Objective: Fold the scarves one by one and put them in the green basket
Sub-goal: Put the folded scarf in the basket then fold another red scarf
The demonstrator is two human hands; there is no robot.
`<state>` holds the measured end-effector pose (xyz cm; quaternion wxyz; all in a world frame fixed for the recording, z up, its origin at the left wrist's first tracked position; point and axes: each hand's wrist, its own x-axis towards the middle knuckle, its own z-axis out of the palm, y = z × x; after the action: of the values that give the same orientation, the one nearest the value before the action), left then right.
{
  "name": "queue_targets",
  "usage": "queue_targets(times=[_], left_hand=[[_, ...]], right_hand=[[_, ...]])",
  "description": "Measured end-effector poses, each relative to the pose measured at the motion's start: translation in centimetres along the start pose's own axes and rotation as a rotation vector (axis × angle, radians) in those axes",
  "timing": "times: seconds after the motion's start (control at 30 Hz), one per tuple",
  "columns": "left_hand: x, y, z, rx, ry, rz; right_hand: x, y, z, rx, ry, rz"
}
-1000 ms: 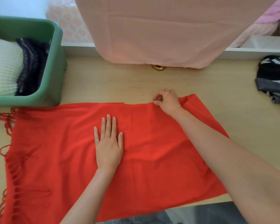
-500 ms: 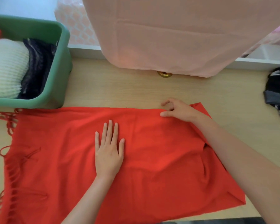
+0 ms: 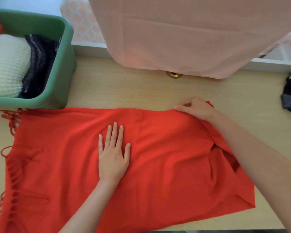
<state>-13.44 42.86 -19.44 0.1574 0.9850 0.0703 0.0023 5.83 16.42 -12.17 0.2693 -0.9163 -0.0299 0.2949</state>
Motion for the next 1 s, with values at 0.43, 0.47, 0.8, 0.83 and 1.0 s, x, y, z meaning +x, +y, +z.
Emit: queue_targets(times=[0.43,0.47,0.8,0.83,1.0], left_hand=[[0.0,0.0,0.0,0.02,-0.006,-0.004],[0.0,0.0,0.0,0.022,-0.005,-0.004],[0.0,0.0,0.0,0.039,-0.013,-0.004],[0.0,0.0,0.1,0.039,-0.014,-0.002],[0.0,0.0,0.1,0.042,-0.005,-0.001]], right_hand=[[0.6,3.9,-1.3,0.114,0.367,0.079],[0.5,3.8,-1.2,0.005,0.37,0.081],[-2.4,5.7,0.9,-0.168,0.581,-0.102],[-3.4,6.7,1.1,-0.107,0.594,-0.057],[-6.7,10.8,1.4,0.409,0.639,0.266]])
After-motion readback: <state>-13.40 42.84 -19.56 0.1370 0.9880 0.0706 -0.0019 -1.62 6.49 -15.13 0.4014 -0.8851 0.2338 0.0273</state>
